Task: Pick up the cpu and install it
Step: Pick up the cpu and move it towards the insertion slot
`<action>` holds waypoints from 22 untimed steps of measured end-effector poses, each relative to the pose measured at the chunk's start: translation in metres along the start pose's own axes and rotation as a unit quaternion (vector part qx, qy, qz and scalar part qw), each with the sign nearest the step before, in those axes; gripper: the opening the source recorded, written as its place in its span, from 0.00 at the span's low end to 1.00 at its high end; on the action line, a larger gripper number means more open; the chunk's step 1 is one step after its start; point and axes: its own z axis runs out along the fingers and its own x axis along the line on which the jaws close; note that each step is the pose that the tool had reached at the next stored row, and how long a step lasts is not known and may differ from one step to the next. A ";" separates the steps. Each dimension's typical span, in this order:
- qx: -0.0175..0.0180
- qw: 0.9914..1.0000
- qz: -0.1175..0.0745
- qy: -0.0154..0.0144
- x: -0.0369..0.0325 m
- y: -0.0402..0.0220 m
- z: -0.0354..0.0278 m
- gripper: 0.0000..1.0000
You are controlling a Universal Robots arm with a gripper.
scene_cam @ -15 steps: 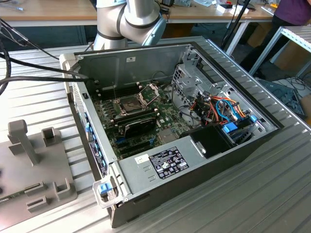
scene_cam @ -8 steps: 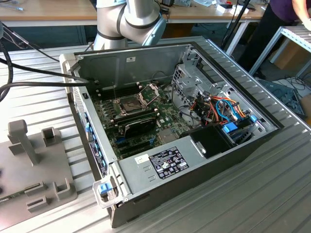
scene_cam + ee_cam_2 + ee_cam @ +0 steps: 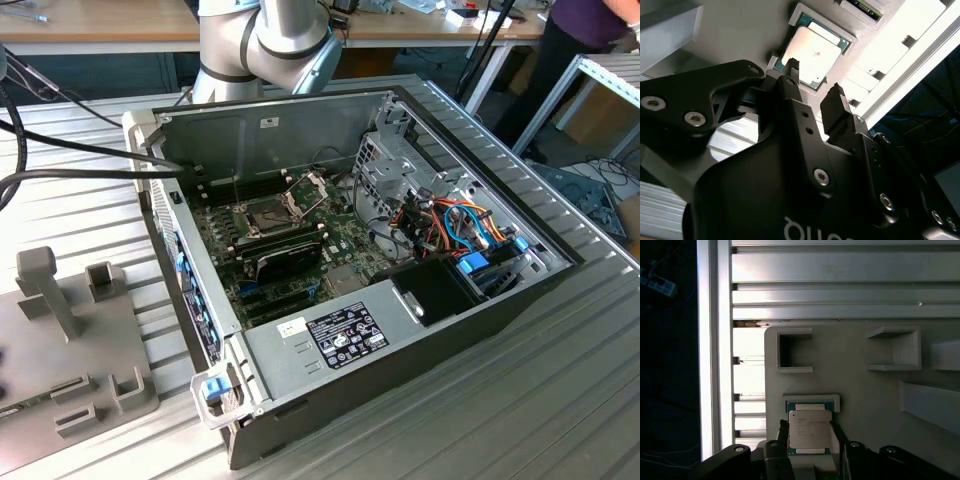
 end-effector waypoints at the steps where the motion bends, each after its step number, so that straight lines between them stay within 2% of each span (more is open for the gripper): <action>1: 0.000 1.000 0.000 0.000 0.0000 0.0000 0.0001 0.49; 2: 0.000 1.000 0.000 0.000 0.0000 0.0000 0.0001 0.49; 3: 0.000 1.000 0.000 0.000 0.0000 0.0000 0.0001 0.62; 9: 0.000 1.000 0.007 0.000 -0.0010 -0.0004 0.0018 0.62; 13: 0.000 1.000 0.014 0.000 -0.0035 -0.0009 0.0062 0.62; 18: 0.000 1.000 0.015 0.000 -0.0039 -0.0012 0.0172 0.62; 22: 0.000 1.000 0.015 0.000 -0.0040 -0.0014 0.0222 0.62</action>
